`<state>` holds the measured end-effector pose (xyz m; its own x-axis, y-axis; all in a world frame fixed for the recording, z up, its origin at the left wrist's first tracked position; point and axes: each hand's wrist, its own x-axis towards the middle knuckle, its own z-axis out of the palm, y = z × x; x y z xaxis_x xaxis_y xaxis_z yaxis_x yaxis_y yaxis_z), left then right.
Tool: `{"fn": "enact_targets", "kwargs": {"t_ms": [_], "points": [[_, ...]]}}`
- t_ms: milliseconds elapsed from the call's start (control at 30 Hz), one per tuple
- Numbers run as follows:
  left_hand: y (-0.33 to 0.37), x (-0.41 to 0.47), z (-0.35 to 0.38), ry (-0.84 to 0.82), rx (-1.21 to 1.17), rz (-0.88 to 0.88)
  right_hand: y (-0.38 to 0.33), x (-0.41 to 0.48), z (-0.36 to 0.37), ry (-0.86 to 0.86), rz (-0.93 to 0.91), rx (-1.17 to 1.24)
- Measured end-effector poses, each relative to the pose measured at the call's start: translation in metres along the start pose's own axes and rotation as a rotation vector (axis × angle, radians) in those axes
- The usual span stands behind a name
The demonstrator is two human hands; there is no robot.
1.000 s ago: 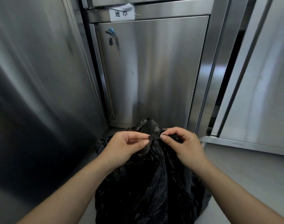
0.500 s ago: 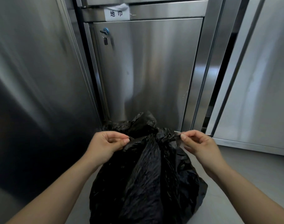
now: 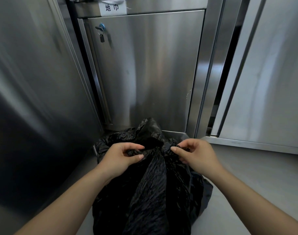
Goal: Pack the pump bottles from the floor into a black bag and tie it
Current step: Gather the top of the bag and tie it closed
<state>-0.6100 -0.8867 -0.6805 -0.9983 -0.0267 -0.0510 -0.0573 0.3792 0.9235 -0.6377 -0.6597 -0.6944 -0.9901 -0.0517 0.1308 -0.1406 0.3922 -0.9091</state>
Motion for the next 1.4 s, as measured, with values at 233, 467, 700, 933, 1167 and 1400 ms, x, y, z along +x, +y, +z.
{"fn": "enact_targets", "kwargs": {"t_ms": [233, 467, 700, 933, 1167, 1400], "points": [[-0.002, 0.005, -0.003, 0.052, -0.062, 0.013, 0.004, 0.006, -0.013, -0.023, 0.084, 0.072], [-0.013, 0.003, 0.004, 0.017, -0.027, -0.014, 0.014, -0.006, -0.021, -0.069, 0.140, -0.048], [-0.016, 0.002, 0.020, 0.007, 0.077, 0.067, 0.025, -0.014, -0.034, 0.010, 0.102, -0.106], [-0.014, 0.013, 0.005, 0.110, 0.015, 0.068, 0.022, -0.013, -0.054, 0.051, 0.066, -0.144], [-0.018, 0.004, 0.012, -0.014, 0.049, 0.055, 0.022, -0.021, -0.062, -0.191, 0.123, 0.083], [-0.016, 0.001, 0.015, -0.060, 0.096, 0.049, 0.024, -0.023, -0.033, -0.223, 0.200, -0.065]]}}
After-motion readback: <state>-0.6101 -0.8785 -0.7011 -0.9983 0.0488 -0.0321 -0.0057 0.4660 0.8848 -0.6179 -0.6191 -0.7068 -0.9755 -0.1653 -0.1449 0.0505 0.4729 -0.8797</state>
